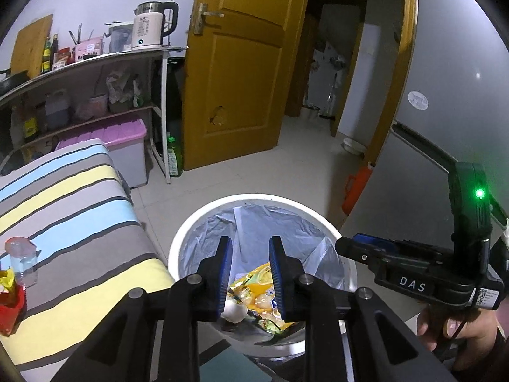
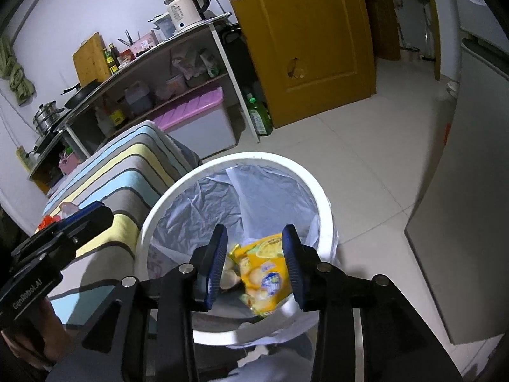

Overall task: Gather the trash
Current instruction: 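Open both grippers to drop the tissue pack and cracker bag into the bin, then move both grippers back to the red plastic bag and clear cup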

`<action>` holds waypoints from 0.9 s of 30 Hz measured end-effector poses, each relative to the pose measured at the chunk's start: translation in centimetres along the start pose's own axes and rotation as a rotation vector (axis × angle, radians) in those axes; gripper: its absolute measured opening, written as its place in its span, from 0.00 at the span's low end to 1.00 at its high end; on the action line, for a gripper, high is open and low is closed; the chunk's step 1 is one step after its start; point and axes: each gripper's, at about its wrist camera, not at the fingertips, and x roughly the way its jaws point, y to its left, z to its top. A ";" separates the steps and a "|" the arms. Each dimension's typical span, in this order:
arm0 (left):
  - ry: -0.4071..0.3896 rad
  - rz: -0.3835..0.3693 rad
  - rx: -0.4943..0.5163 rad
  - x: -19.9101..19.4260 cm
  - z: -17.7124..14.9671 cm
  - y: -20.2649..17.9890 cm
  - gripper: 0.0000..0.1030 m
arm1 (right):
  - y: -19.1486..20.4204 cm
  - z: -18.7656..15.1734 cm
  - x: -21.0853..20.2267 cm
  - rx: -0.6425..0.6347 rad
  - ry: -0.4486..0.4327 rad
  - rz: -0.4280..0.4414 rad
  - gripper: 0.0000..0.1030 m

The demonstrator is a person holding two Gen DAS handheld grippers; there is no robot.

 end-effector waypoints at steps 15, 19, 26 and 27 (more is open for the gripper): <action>-0.083 0.087 -0.057 -6.6 -2.0 2.6 0.23 | 5.5 -1.0 -2.5 -0.115 -0.024 0.076 0.36; -0.099 0.113 -0.073 -8.6 -2.9 3.6 0.23 | 7.7 -1.5 -3.2 -0.158 -0.028 0.109 0.36; -0.120 0.156 -0.111 -11.7 -4.1 5.5 0.23 | 11.4 -2.2 -3.4 -0.227 -0.018 0.162 0.36; -0.123 0.164 -0.118 -12.2 -4.3 5.9 0.23 | 11.9 -2.3 -3.4 -0.234 -0.018 0.166 0.36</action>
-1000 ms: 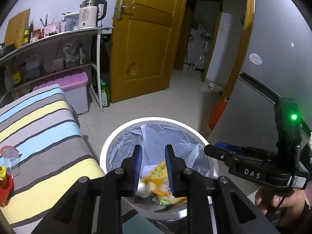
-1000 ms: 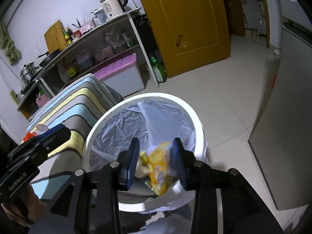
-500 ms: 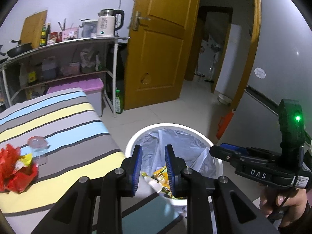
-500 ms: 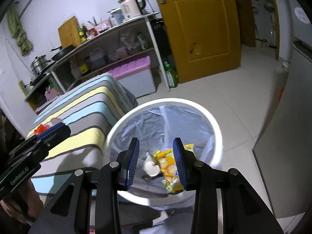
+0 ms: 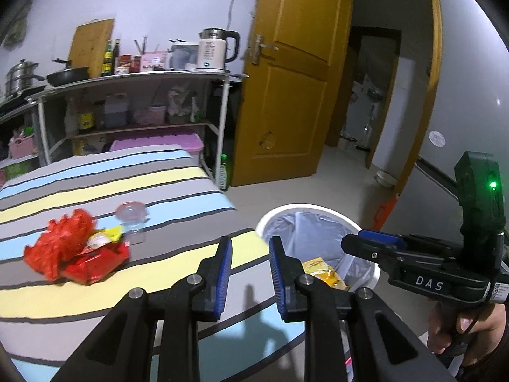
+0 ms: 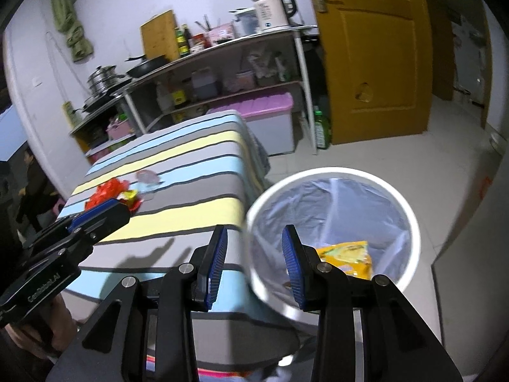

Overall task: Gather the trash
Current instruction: 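Move both grippers back to the red plastic bag and clear cup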

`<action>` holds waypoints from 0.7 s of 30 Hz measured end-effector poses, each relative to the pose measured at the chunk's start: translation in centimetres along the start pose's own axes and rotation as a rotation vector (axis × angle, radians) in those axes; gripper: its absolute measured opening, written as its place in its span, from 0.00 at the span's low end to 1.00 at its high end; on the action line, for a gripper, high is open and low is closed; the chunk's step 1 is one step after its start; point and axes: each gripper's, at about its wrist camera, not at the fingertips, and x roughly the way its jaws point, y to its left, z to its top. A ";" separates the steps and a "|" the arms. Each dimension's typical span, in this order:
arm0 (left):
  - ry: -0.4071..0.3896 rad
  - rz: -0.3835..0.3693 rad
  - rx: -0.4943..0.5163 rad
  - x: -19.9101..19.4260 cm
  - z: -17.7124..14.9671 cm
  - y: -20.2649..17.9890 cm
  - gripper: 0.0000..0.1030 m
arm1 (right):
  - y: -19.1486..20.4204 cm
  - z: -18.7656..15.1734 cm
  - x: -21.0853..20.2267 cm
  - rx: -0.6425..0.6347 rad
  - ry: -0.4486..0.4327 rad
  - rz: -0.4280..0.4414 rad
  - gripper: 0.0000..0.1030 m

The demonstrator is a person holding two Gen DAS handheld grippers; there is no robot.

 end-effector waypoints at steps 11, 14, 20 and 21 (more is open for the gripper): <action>-0.013 0.078 -0.064 -2.9 -1.4 4.8 0.23 | 5.1 0.0 1.4 -0.084 0.021 0.077 0.36; -0.017 0.097 -0.085 -3.3 -1.6 6.1 0.23 | 6.4 0.0 2.0 -0.109 0.033 0.098 0.36; -0.026 0.141 -0.116 -4.4 -1.9 8.7 0.23 | 8.6 0.2 3.1 -0.145 0.046 0.134 0.36; -0.027 0.148 -0.119 -4.5 -1.9 9.1 0.23 | 9.0 0.3 3.4 -0.150 0.049 0.140 0.36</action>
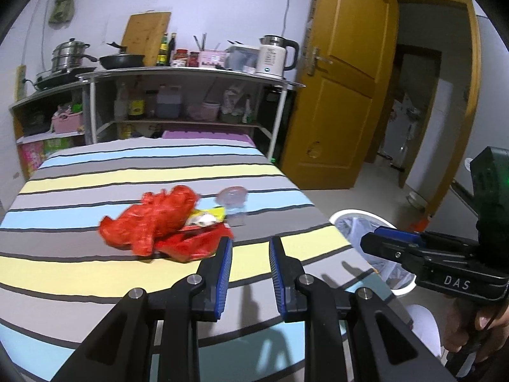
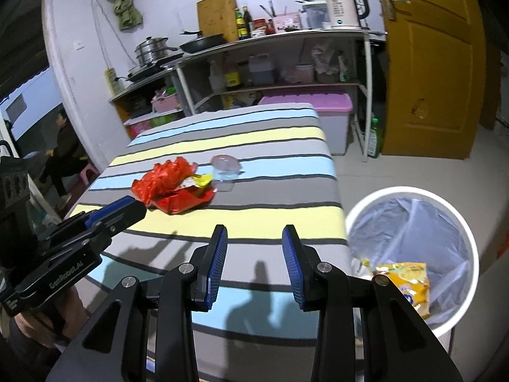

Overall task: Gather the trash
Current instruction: 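Move both grippers back to the red plastic bag and clear cup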

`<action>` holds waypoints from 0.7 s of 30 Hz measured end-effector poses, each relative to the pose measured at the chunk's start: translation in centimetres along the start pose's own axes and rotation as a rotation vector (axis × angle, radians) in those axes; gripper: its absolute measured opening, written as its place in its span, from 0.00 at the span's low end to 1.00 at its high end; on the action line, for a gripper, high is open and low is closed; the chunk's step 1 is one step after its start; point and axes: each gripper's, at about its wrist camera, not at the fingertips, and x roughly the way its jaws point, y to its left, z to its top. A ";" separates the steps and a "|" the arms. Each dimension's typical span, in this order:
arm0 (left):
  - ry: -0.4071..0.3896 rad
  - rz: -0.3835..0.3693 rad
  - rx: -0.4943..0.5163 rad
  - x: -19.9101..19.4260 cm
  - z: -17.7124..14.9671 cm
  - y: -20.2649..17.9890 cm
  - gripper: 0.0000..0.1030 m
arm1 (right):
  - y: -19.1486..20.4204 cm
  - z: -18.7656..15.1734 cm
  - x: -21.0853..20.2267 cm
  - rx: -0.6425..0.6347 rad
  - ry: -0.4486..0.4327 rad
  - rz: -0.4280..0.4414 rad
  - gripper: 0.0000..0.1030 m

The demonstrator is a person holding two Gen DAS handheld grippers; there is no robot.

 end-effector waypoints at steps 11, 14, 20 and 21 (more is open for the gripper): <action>-0.015 0.079 -0.024 -0.3 1.1 4.5 0.23 | 2.6 1.4 3.3 -0.040 0.034 0.037 0.36; -0.015 0.092 -0.025 0.2 1.6 5.6 0.23 | 2.9 1.9 4.5 -0.045 0.046 0.038 0.36; -0.004 0.113 -0.010 1.5 2.9 7.5 0.29 | 3.2 3.1 6.8 -0.050 0.066 0.041 0.37; -0.001 0.110 -0.007 1.8 3.1 7.8 0.33 | 3.2 3.3 7.4 -0.053 0.072 0.041 0.39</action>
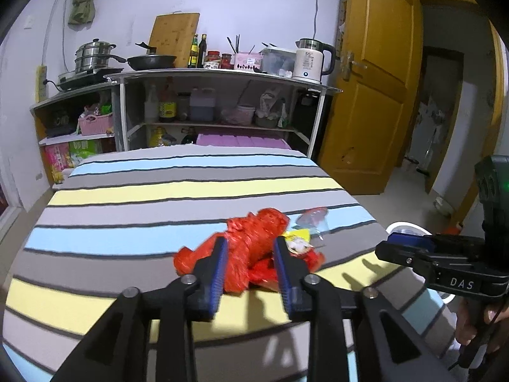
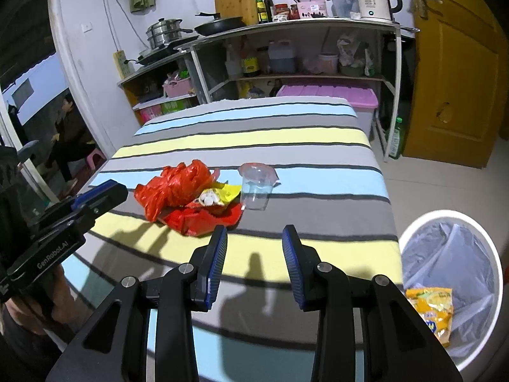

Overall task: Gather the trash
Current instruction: 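Move both grippers back to the red plastic bag and clear cup, then grasp the red plastic bag with the left gripper while the right grasps the clear cup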

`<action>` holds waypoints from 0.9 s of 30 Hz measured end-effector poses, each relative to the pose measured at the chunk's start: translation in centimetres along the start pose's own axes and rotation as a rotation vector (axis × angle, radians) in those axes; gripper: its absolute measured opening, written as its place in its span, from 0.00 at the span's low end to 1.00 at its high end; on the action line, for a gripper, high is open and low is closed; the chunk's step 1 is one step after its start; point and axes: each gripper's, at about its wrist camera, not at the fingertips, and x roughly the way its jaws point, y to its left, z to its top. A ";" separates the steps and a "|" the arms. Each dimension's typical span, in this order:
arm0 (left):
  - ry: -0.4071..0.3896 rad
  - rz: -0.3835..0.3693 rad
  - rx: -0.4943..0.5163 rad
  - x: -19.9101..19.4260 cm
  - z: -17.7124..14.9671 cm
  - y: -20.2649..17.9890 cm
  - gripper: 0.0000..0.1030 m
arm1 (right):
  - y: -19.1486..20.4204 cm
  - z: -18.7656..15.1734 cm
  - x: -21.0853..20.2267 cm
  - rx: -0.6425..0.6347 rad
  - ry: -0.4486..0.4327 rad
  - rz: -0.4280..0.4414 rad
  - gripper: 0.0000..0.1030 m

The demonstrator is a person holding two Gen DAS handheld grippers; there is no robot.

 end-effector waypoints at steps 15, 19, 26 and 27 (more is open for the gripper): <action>0.124 -0.061 0.073 6.1 0.6 2.0 0.47 | -0.5 2.9 6.7 -0.015 0.075 0.019 0.39; 0.136 -0.066 0.078 6.5 0.4 2.0 0.50 | -0.9 3.2 8.1 -0.008 0.097 0.012 0.39; 0.174 -0.021 0.090 7.3 0.3 1.8 0.51 | -1.0 3.3 9.5 0.009 0.124 0.012 0.39; 0.176 -0.015 0.094 7.3 0.3 1.7 0.51 | -1.1 3.3 9.4 0.013 0.122 0.018 0.39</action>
